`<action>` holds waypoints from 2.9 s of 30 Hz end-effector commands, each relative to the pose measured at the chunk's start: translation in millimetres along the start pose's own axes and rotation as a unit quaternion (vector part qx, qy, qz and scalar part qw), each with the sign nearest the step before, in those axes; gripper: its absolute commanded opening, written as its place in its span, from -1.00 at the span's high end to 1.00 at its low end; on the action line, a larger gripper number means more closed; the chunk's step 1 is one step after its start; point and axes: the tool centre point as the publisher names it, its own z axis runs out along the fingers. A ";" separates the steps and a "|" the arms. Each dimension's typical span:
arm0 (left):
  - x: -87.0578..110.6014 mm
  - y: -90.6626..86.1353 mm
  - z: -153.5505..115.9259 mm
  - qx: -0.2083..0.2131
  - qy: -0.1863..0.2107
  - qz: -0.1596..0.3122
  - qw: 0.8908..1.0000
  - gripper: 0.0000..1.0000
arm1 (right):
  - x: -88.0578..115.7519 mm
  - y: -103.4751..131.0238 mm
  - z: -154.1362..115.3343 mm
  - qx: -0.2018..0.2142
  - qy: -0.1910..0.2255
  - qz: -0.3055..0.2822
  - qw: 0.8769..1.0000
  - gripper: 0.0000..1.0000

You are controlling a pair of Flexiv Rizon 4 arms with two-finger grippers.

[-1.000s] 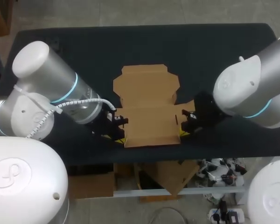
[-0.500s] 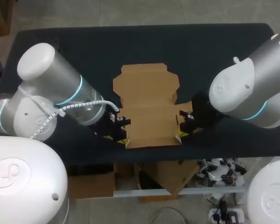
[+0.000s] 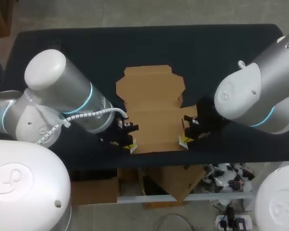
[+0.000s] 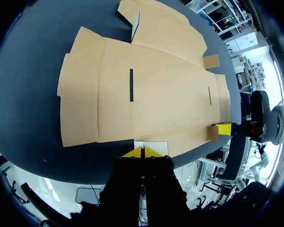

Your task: Assemble the packaging by folding the flat box into shape, placing the metal phone stand inside, and closing the box properly

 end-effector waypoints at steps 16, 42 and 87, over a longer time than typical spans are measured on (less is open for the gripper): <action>8.9 0.1 11.1 0.005 -0.010 0.002 1.000 1.00 | 2.2 -4.5 5.9 0.001 -0.008 0.004 1.000 1.00; 16.9 8.7 13.4 0.026 -0.013 0.012 0.999 1.00 | 5.1 -5.9 7.5 -0.003 -0.018 0.007 1.000 1.00; 14.5 3.3 29.6 0.036 -0.024 0.018 0.999 1.00 | 1.4 -9.8 28.3 -0.014 -0.058 0.038 0.997 1.00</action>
